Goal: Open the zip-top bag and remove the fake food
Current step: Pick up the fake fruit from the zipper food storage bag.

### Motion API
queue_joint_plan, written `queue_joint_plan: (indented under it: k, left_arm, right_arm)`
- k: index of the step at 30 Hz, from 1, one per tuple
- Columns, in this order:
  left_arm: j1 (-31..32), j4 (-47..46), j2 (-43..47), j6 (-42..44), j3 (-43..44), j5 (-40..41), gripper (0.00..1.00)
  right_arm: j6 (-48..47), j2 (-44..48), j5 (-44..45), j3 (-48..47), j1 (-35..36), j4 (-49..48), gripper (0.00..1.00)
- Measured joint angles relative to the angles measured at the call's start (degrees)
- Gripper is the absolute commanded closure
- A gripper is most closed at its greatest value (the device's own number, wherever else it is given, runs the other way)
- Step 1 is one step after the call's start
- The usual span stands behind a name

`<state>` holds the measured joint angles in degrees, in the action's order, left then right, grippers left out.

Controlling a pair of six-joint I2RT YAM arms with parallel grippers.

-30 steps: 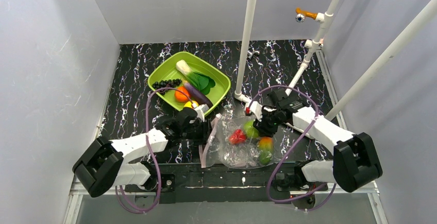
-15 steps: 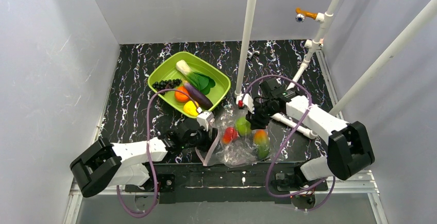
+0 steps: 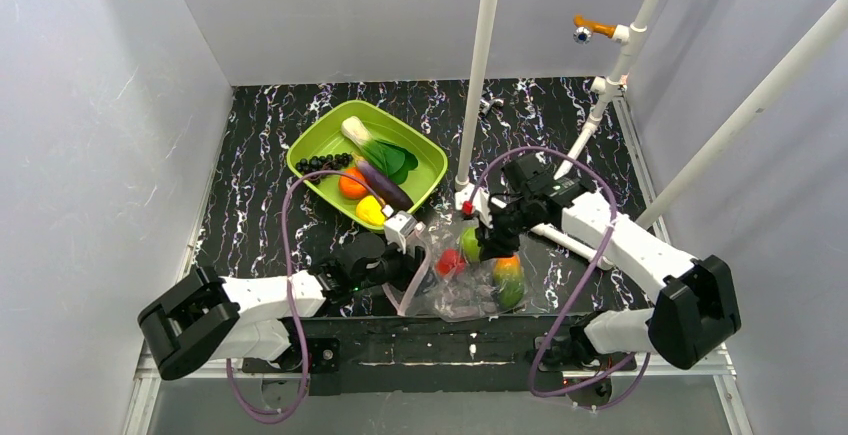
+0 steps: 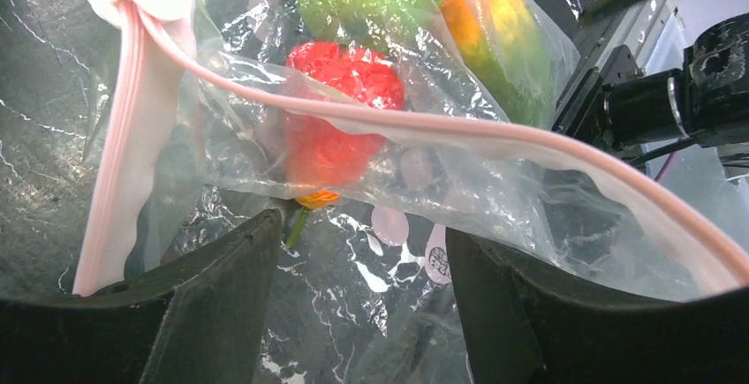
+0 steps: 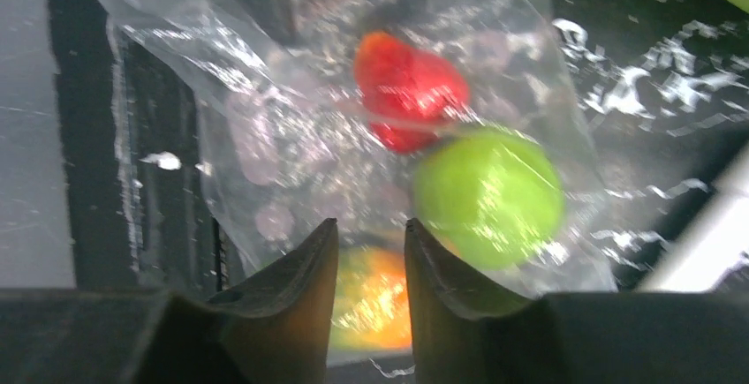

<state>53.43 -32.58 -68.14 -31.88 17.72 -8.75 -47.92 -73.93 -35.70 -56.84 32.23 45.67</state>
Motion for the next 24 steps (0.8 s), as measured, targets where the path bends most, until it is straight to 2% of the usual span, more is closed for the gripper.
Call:
queue_joint_plan:
  k: [4,8,14,18,24]
  left_arm:
    - [0.9,-2.0,-2.8,0.8,0.0,0.8,0.35]
    - [1.3,-4.1,-6.1,1.9,0.0,1.5,0.35]
    - [3.1,-11.8,-12.9,7.3,1.4,2.6,0.35]
    - [3.7,-15.4,-19.1,11.2,3.4,4.5,0.38]
    - [5.2,-13.7,-19.7,12.6,5.9,12.4,0.33]
  right_arm:
    - [4.4,-4.4,-1.3,-0.2,3.7,-2.4,0.79]
    - [12.1,-11.3,-0.2,-0.8,4.2,-6.9,0.86]
    - [23.6,-15.6,4.3,-0.7,4.7,-15.4,0.87]
    - [25.7,-19.7,4.6,-0.9,4.7,-16.7,0.86]
    - [26.8,-23.2,2.8,-3.4,5.3,-15.1,0.86]
